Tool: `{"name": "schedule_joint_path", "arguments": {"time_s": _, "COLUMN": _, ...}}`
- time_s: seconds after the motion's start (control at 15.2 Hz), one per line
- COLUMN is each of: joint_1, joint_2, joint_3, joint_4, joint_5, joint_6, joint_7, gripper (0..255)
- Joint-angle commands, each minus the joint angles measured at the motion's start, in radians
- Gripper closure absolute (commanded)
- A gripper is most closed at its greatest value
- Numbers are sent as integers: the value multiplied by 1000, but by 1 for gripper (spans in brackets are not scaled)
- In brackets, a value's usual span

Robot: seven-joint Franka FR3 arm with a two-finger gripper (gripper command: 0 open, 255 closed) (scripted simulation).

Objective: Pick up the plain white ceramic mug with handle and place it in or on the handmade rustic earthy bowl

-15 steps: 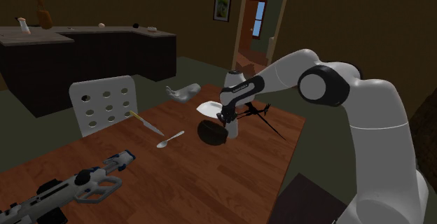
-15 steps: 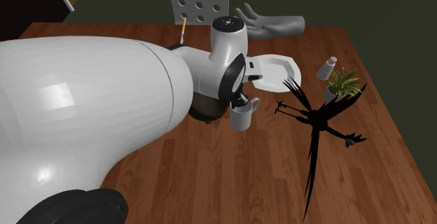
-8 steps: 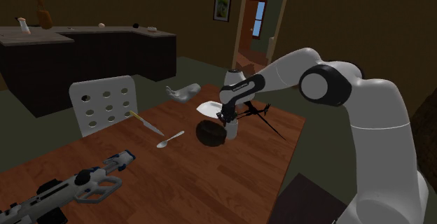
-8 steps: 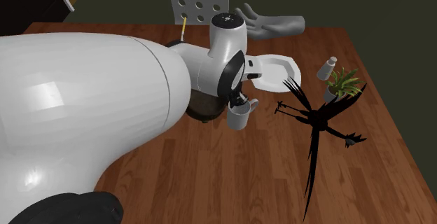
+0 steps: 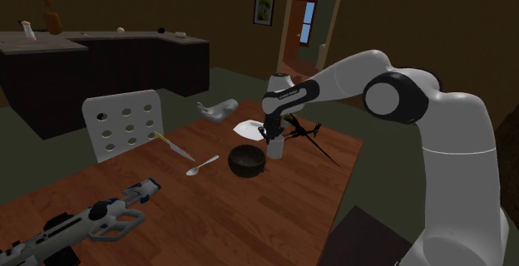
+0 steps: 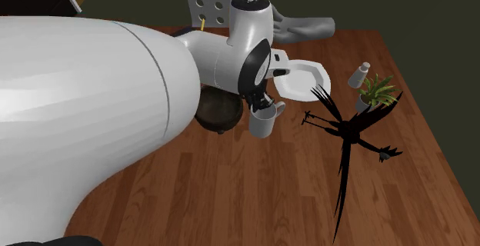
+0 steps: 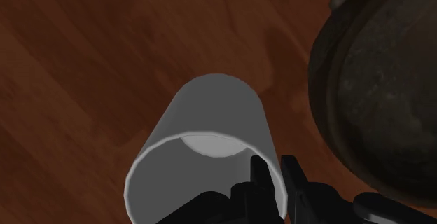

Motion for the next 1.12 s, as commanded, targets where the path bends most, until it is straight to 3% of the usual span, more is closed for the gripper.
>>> {"name": "schedule_joint_path", "arguments": {"time_s": 0.0, "joint_1": 1, "joint_2": -12, "joint_3": 0, "joint_4": 11, "joint_5": 0, "joint_6": -23, "joint_7": 0, "gripper": 255}}
{"name": "schedule_joint_path", "arguments": {"time_s": 1.06, "joint_1": 2, "joint_2": -98, "joint_3": -2, "joint_4": 104, "joint_5": -2, "joint_6": -201, "joint_7": -5, "gripper": 255}}
